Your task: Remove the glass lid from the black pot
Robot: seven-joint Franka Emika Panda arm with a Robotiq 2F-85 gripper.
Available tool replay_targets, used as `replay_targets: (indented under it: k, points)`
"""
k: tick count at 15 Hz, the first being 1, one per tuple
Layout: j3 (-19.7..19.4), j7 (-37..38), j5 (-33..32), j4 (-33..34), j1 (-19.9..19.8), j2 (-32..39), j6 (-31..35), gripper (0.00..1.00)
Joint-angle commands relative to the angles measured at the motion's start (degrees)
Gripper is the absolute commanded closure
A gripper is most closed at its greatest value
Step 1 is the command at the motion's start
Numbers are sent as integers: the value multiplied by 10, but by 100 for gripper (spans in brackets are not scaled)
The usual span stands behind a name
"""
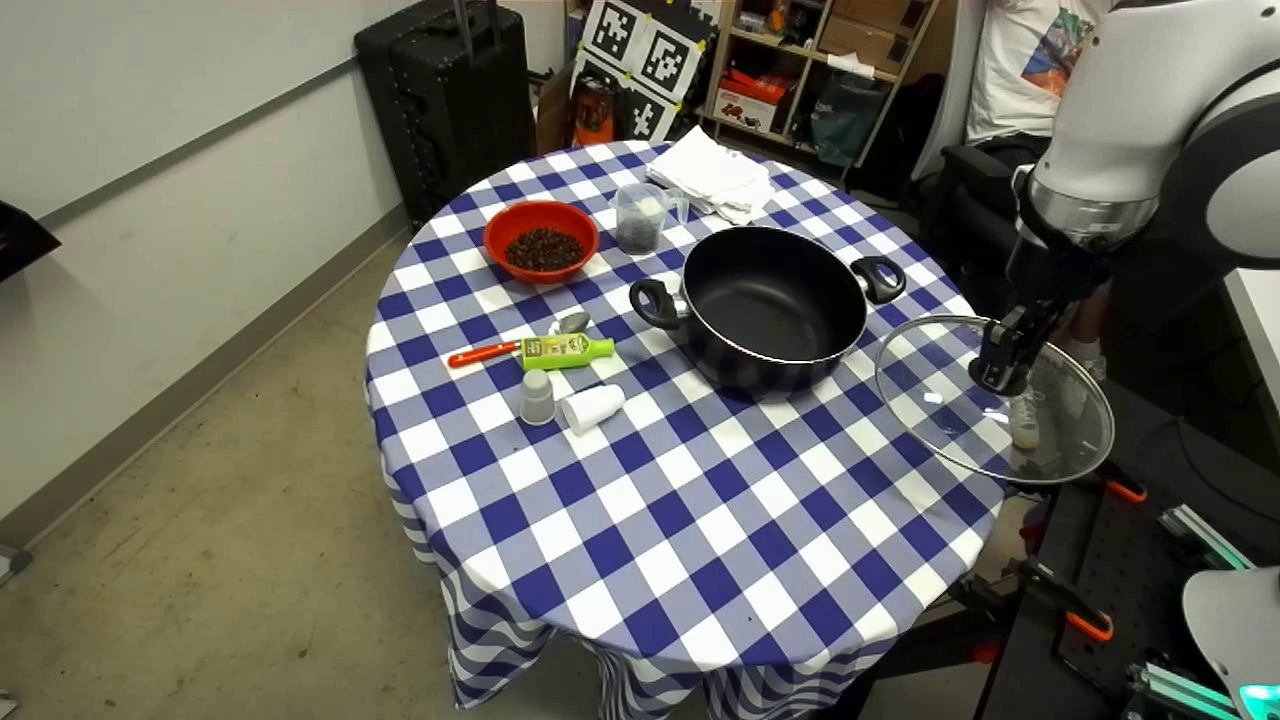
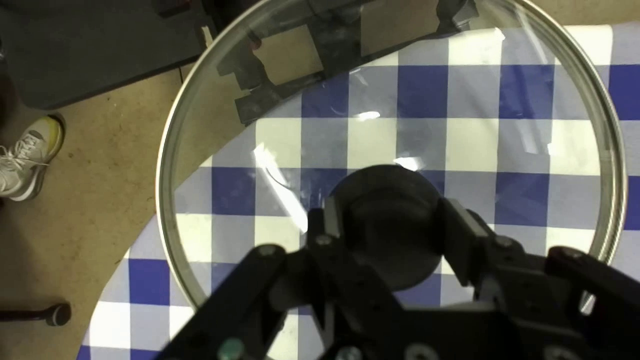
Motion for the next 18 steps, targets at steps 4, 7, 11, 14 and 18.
replay_targets:
  k: [4, 7, 11, 14, 18]
  points:
    - [-11, 31, 3, 9, 7, 57, 76, 75]
    - [-19, 58, 8, 15, 6, 101, 119, 75]
    - [-35, 75, 5, 21, 11, 138, 133, 75]
    - [-43, 78, 12, 27, 15, 159, 132, 75]
    - [-49, 79, 18, 38, 20, 180, 136, 75]
